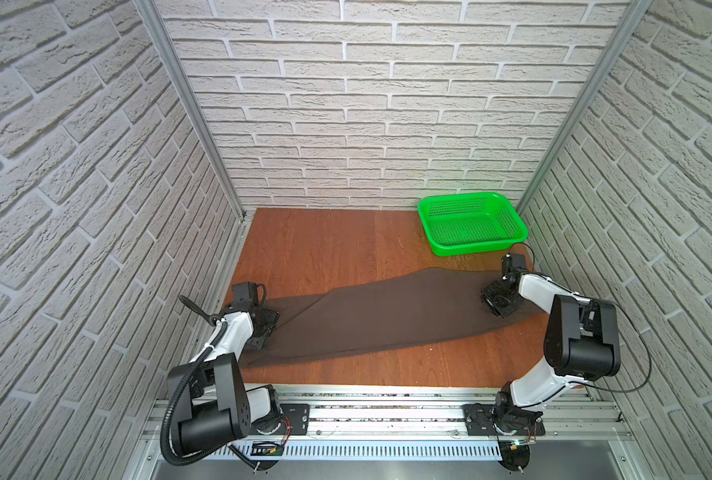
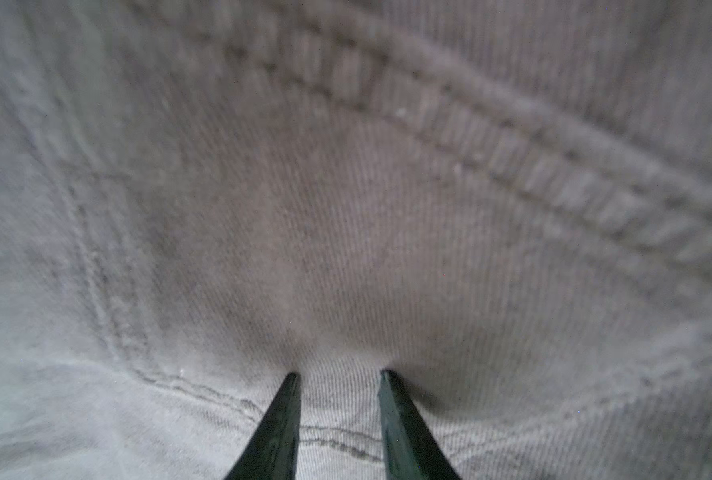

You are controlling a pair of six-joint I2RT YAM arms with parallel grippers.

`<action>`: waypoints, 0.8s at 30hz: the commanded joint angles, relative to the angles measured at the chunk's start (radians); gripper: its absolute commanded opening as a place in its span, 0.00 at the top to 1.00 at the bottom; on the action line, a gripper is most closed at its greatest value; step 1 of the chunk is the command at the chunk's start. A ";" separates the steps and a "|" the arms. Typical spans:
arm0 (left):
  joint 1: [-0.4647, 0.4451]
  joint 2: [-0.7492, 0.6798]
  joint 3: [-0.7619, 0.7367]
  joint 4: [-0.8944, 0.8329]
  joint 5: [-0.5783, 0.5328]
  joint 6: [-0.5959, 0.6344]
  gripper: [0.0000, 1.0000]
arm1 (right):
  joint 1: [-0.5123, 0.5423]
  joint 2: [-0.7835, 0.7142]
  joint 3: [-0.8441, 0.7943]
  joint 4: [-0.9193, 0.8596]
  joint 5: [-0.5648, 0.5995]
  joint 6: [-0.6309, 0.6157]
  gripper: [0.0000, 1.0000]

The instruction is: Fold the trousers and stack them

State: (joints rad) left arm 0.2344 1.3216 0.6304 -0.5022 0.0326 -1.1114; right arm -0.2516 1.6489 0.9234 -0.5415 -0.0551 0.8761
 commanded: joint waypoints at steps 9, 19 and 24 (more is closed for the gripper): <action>0.033 0.284 0.213 0.093 0.033 0.185 0.31 | -0.008 -0.185 -0.267 -0.147 0.058 0.077 0.66; 0.076 0.116 0.298 -0.030 0.120 0.349 0.27 | 0.032 -0.436 -0.188 -0.264 0.128 0.009 0.65; 0.108 0.010 0.423 -0.131 0.106 0.466 0.25 | 0.193 -0.444 -0.056 -0.250 0.150 -0.068 0.65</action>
State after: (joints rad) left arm 0.3233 1.3853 0.9890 -0.5755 0.1398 -0.7525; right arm -0.1276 1.2194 0.8215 -0.7830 0.0589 0.8673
